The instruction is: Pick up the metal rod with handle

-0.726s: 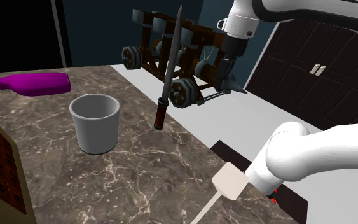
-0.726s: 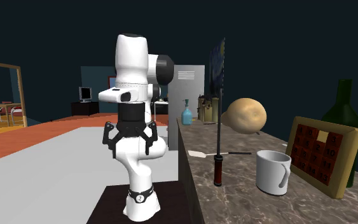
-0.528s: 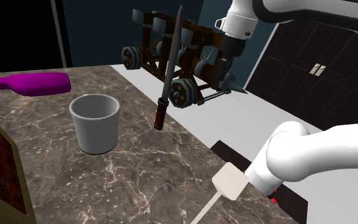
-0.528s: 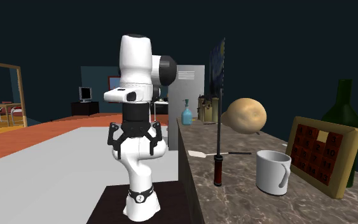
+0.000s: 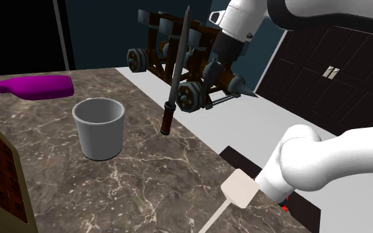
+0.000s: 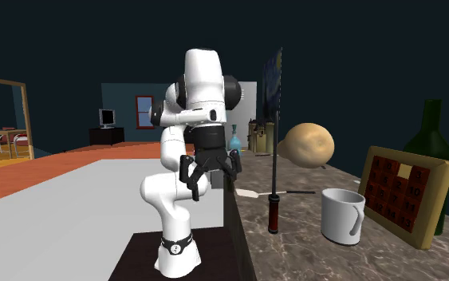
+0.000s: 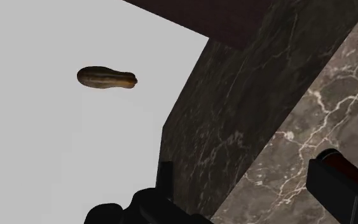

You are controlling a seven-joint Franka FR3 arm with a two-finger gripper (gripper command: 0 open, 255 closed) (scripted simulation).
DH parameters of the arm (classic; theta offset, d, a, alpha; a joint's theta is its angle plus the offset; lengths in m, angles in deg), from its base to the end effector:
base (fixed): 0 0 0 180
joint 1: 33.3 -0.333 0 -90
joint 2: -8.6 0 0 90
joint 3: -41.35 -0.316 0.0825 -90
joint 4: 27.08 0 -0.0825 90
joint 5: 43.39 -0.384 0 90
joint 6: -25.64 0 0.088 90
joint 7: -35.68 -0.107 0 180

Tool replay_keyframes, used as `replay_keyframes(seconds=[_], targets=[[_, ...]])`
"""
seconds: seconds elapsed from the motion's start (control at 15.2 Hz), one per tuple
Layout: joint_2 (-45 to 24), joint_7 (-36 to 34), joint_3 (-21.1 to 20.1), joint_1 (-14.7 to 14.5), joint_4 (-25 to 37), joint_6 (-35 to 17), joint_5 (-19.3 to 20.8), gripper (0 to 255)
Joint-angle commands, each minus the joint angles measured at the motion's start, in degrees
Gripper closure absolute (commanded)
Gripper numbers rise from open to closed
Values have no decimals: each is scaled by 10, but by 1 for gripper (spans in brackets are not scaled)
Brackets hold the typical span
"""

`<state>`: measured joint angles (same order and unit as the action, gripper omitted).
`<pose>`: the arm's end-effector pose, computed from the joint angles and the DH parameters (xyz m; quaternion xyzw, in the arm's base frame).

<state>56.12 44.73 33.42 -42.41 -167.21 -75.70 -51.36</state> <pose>0.2952 0.1146 0.5766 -0.9771 -0.1986 -0.0729 0.0217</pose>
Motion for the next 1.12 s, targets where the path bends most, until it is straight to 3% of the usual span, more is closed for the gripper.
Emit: replay_keyframes(seconds=[0.0, 0.59, 1.06], targets=[[2, 2, -11, -16, -2, -27, -18, 0], [-6, 7, -76, -89, -3, -161, -91, 0], [-2, 12, -86, -97, -51, -208, -102, 0]])
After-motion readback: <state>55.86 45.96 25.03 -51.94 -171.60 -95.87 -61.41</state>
